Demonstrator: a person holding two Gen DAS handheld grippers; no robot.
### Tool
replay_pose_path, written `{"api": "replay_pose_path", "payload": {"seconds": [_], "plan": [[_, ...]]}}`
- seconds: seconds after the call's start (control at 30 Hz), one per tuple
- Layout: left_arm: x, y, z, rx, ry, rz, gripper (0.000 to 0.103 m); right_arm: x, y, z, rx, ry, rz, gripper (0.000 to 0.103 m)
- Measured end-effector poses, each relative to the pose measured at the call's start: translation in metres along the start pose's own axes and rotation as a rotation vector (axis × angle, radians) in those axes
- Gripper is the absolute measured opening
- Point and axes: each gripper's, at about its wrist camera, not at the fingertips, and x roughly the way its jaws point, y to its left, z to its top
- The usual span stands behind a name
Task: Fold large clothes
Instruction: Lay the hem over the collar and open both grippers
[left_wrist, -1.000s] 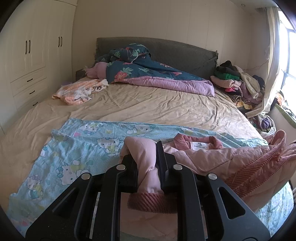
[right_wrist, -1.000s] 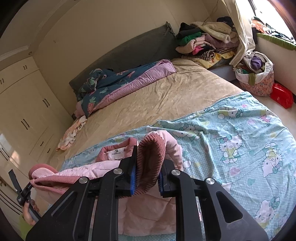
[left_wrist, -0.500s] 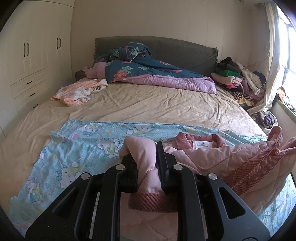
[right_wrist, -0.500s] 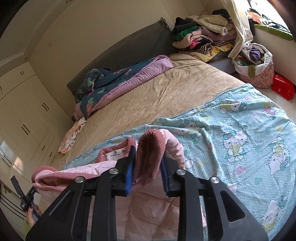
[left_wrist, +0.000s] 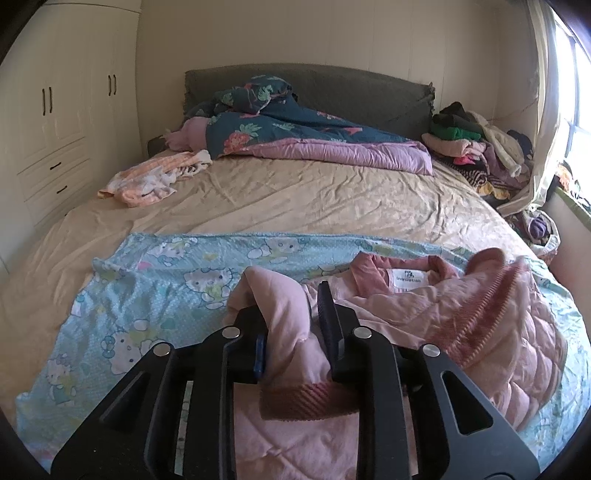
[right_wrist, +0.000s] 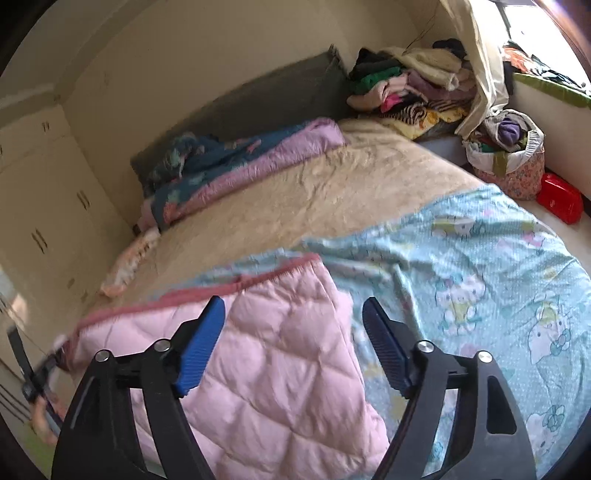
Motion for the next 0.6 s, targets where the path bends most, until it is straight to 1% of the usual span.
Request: {"api": "replay_pose_path", "payload": {"seconds": [0.07, 0.13, 0.17, 0.27, 0.3, 0.43, 0.47, 0.5, 0.53, 0.6], "plan": [[0.005, -0.002, -0.002, 0.009, 0.002, 0.013, 0.016, 0.013, -0.002, -0.017, -0.009, 0.045, -0.016, 0.077], [0.008, -0.001, -0.002, 0.000, 0.007, 0.010, 0.017, 0.022, -0.005, -0.031, -0.002, 0.075, -0.018, 0.077], [0.008, -0.002, -0.002, -0.004, 0.011, 0.011, 0.018, 0.026, -0.007, -0.037, 0.003, 0.088, -0.017, 0.077], [0.009, -0.003, -0.002, -0.001, 0.013, 0.012, 0.025, 0.035, -0.006, -0.049, 0.001, 0.112, -0.022, 0.077], [0.008, -0.003, -0.002, 0.002, 0.014, 0.004, 0.033, 0.036, -0.005, -0.052, -0.003, 0.119, -0.025, 0.077], [0.004, -0.005, -0.002, 0.002, 0.010, -0.003, 0.039, 0.033, 0.005, -0.055, -0.037, 0.115, -0.026, 0.078], [0.004, -0.007, -0.002, 0.000, 0.011, -0.010, 0.044, 0.031, 0.008, -0.055, -0.049, 0.110, -0.026, 0.079], [0.003, -0.008, -0.002, -0.003, 0.006, -0.023, 0.061, 0.027, 0.012, -0.055, -0.063, 0.104, -0.023, 0.080], [-0.001, -0.009, -0.002, 0.001, -0.008, -0.017, 0.076, 0.025, 0.014, -0.054, -0.074, 0.099, -0.023, 0.080], [-0.011, -0.016, -0.001, 0.031, -0.048, 0.019, 0.083, 0.019, 0.019, -0.053, -0.107, 0.088, -0.028, 0.080]]}}
